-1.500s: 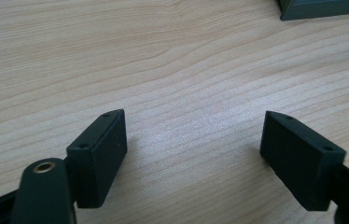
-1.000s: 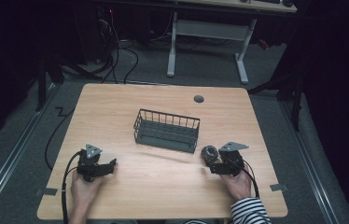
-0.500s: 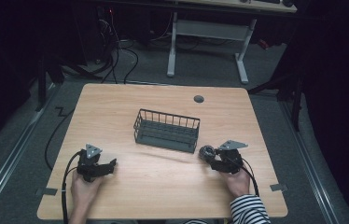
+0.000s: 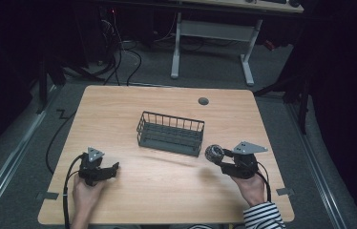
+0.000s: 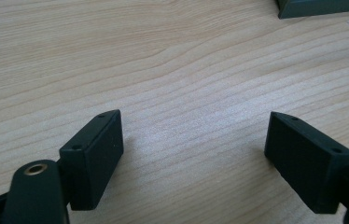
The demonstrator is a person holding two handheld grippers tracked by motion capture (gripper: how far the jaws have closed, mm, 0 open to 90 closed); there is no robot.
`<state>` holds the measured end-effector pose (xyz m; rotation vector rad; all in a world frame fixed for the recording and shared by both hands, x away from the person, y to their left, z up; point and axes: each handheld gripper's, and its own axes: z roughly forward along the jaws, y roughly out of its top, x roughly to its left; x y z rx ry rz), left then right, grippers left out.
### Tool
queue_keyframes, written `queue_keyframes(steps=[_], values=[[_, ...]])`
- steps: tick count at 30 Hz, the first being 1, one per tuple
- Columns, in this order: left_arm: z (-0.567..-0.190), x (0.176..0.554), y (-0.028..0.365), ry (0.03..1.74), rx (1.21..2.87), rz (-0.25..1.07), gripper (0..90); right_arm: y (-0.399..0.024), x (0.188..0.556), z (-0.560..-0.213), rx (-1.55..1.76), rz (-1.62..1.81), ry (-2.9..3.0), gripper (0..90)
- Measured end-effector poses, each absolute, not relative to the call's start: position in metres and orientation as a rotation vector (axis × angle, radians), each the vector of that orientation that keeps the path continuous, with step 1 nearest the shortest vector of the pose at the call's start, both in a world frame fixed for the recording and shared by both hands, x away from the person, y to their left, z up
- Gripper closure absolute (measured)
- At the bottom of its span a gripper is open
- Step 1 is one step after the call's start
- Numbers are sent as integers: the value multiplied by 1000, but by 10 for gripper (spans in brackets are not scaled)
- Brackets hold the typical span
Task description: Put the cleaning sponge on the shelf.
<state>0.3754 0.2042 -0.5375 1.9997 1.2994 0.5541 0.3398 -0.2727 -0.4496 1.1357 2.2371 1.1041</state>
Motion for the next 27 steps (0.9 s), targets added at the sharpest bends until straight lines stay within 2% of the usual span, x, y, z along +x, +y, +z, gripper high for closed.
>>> queue_keyframes(steps=[8, 15, 22, 27], values=[[-538, 375, 204, 1299, 2000, 554, 198, -260, 348, -420, 1076, 1155, 2235, 487], [-538, 375, 204, 1299, 2000, 554, 198, -232, 373, -395, 1010, 1160, 2285, 486], [-538, 375, 204, 1299, 1999, 554, 198, -197, 428, -408, 1092, 1058, 2385, 484], [-538, 375, 204, 1299, 2000, 554, 198, -186, 446, -417, 1139, 993, 2411, 483]])
